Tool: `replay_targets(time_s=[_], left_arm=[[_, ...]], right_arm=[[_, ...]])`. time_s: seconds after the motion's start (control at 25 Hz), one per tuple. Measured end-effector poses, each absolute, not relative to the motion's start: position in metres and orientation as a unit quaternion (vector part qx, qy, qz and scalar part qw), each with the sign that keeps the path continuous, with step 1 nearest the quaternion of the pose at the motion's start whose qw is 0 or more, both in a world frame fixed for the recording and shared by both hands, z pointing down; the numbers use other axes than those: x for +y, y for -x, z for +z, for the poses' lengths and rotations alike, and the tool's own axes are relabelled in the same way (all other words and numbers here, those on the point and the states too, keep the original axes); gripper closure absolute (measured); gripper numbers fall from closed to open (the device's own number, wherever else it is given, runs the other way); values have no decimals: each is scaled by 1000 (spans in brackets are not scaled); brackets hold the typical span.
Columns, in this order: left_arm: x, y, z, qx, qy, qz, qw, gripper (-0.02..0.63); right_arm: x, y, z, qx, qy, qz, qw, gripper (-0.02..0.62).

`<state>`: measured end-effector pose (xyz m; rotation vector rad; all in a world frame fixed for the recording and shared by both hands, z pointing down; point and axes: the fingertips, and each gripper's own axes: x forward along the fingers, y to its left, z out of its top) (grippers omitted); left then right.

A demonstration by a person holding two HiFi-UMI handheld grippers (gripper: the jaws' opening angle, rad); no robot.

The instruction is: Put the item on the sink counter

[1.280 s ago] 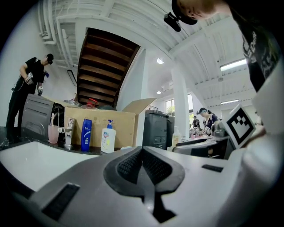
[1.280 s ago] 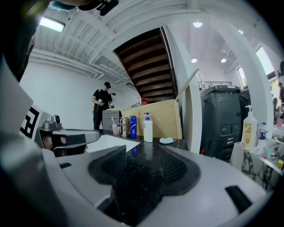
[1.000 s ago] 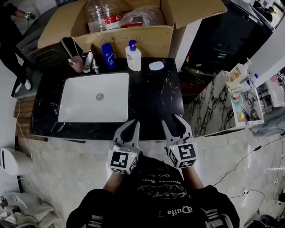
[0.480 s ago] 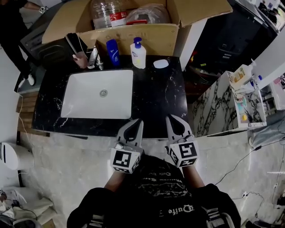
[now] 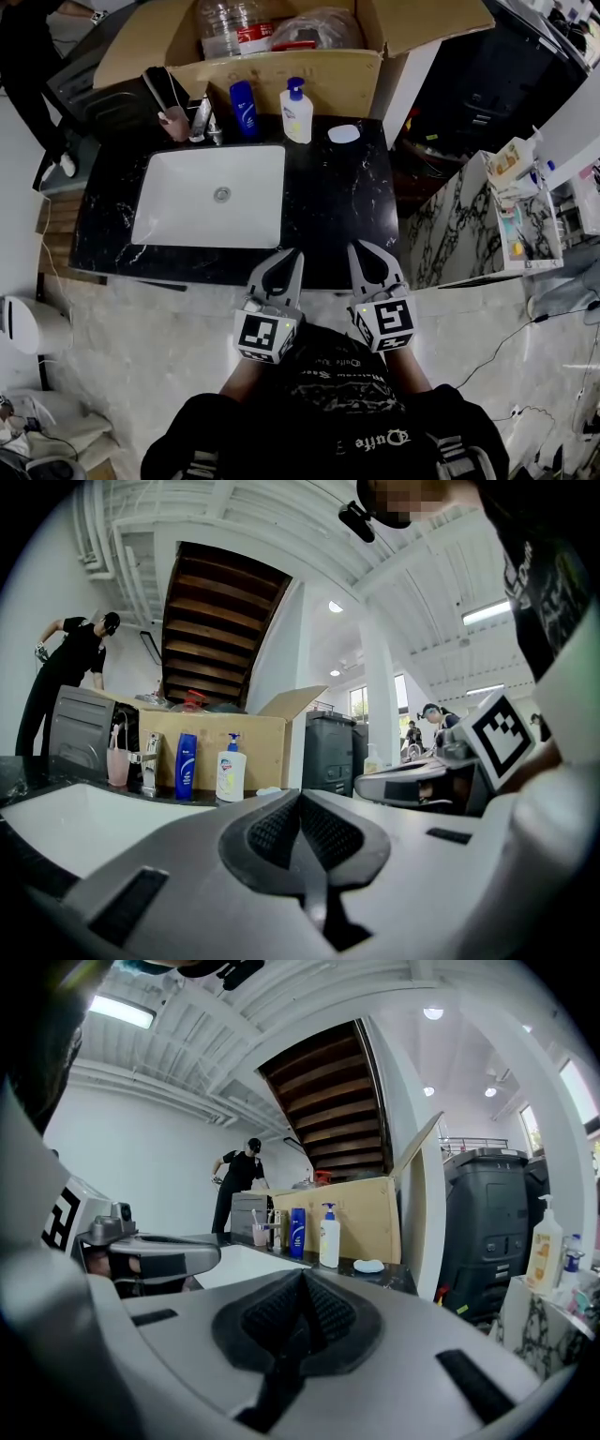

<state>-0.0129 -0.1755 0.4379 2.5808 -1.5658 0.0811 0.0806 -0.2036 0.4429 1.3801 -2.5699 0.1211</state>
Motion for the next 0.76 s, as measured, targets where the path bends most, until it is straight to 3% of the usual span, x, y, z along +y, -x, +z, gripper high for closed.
replay_targets(time_s=[0.76], left_arm=[[-179, 23, 438, -520, -852, 29, 56, 598]], right_arm=[[-207, -73, 444, -869, -480, 34, 115, 597]])
